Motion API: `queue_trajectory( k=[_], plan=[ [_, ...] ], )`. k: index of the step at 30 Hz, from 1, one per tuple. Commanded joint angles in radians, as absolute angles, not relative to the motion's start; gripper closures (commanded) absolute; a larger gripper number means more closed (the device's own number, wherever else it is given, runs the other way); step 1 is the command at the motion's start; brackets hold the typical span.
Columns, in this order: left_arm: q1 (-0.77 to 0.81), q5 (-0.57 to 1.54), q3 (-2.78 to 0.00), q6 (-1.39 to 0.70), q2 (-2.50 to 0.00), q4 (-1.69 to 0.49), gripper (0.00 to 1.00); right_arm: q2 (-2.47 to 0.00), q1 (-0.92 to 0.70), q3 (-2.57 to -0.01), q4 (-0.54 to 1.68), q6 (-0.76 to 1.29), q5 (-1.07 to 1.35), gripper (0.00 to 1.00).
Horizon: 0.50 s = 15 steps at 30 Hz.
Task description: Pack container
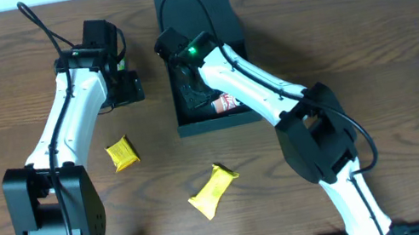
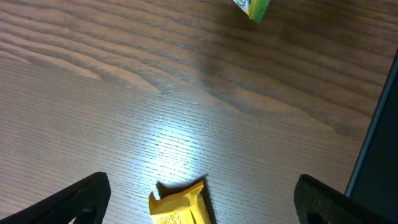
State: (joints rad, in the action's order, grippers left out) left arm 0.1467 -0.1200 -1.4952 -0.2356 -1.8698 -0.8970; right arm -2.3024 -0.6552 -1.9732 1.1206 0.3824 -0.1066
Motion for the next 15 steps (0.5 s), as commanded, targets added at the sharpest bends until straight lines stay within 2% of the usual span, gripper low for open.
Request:
queue_trajectory(
  k=[1, 4, 12, 15],
  plan=[
    [0.143, -0.13, -1.51, -0.233, -1.844, -0.9, 0.05, -2.295, -0.635, -1.969, 1.119, 0.396, -0.152, 0.99],
    [0.143, -0.13, -1.51, -0.233, -1.844, -0.9, 0.05, -2.295, -0.627, -1.977, 1.119, 0.396, -0.1, 0.98],
    [0.144, -0.126, -1.51, -0.251, -1.844, -0.892, 0.05, -2.295, -0.624, -1.997, 1.102, 0.396, 0.244, 0.99],
    [0.144, -0.107, -1.51, -0.251, -1.844, -0.888, 0.05, -2.295, -0.623, -1.997, 1.05, 0.396, 0.259, 0.98]
  ],
)
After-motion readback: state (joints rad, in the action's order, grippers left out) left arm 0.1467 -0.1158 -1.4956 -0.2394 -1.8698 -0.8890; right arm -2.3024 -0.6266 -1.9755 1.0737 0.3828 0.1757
